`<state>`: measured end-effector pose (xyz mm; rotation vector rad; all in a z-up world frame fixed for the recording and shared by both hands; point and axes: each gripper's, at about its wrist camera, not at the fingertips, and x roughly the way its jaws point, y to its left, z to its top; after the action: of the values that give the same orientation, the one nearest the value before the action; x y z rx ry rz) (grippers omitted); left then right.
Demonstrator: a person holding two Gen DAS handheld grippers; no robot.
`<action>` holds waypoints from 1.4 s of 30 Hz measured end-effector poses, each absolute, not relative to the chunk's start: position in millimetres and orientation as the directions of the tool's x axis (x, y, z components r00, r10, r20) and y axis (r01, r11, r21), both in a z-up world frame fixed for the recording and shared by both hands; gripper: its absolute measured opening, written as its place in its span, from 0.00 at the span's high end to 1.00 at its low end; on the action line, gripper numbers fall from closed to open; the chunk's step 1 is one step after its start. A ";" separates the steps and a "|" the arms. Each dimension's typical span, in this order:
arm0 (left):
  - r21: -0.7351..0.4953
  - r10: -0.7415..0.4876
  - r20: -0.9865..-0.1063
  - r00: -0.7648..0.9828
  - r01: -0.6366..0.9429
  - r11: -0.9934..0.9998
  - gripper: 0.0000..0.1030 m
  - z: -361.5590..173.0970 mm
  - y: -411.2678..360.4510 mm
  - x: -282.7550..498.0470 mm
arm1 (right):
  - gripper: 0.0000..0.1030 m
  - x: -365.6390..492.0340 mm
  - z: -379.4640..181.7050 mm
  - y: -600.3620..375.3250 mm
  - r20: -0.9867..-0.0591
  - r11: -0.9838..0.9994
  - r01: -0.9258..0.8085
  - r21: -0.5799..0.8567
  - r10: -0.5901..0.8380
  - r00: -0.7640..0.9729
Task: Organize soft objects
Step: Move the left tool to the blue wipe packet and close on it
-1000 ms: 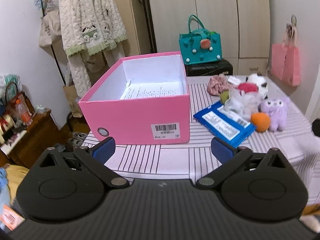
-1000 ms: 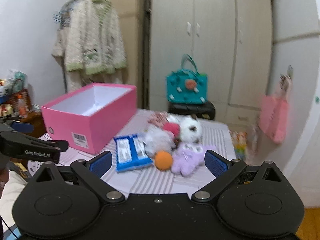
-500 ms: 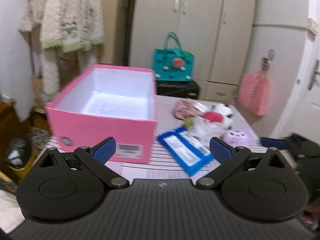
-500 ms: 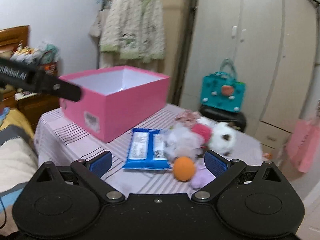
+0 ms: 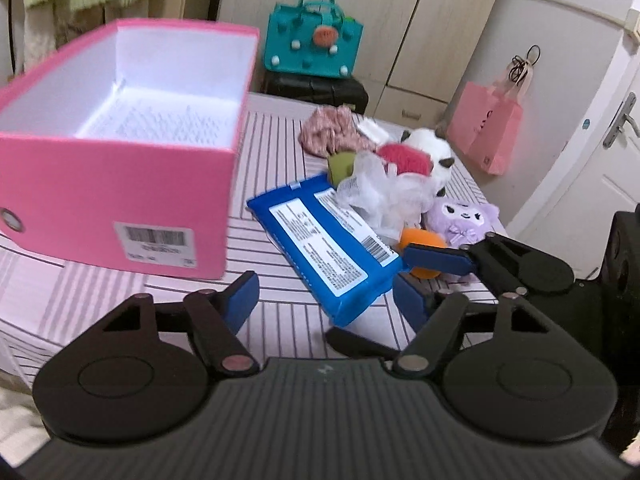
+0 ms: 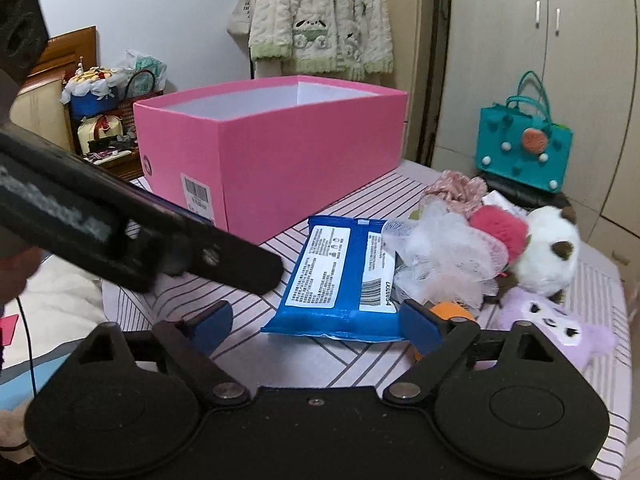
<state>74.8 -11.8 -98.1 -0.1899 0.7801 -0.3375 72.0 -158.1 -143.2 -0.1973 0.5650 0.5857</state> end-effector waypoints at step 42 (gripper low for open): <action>-0.351 -0.384 -0.716 0.583 0.174 0.920 0.52 -122.6 -15.6 112.7 | 0.39 97.0 -149.8 -150.6 -0.630 0.856 -0.508 0.096 0.447 0.635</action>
<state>112.7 -15.6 -122.6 -0.2549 0.8918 -0.3294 97.0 -150.6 -149.8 -0.0937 0.6940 0.5464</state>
